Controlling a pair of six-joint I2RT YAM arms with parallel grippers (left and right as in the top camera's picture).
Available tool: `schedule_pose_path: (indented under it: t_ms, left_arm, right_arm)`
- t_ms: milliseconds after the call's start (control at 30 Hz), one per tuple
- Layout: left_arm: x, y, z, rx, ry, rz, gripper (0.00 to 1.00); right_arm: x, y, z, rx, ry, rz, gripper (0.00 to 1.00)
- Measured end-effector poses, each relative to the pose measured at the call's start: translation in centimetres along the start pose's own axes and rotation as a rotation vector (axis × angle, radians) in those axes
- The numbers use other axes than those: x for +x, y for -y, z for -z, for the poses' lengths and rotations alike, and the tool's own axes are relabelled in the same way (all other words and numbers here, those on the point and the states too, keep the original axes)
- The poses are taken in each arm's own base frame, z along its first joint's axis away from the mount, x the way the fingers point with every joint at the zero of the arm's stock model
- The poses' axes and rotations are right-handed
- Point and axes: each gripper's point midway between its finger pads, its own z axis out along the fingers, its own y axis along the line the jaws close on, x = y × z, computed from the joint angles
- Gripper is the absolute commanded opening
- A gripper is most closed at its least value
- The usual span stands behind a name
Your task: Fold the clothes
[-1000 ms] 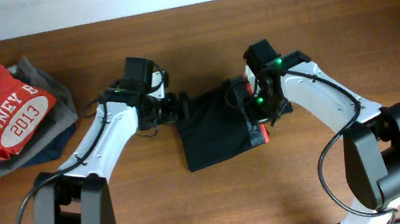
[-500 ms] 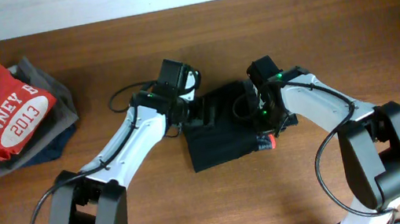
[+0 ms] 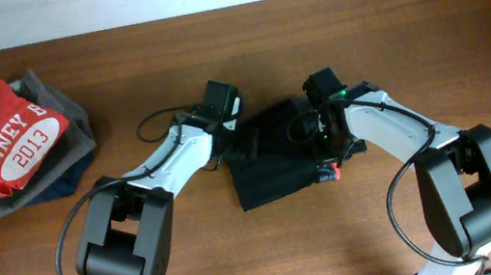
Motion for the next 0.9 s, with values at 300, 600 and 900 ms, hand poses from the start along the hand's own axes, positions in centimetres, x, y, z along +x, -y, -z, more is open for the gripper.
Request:
schedule_pose_path:
  t_ms: [300, 600, 900]
  left_arm:
    - [0.6, -4.3, 0.4, -0.037, -0.051, 0.131, 0.99]
    - [3.8, -6.5, 1.5, -0.049, -0.204, 0.235, 0.99]
    - [7.2, -5.4, 2.6, -0.030, -0.342, 0.251, 0.99]
  right_arm:
    - [-0.8, 0.0, 0.0, 0.003, 0.034, -0.002, 0.11]
    - [-4.9, -0.5, 0.5, -0.015, 0.202, -0.003, 0.20]
    - [-3.7, 0.0, 0.3, 0.010, 0.153, 0.007, 0.20]
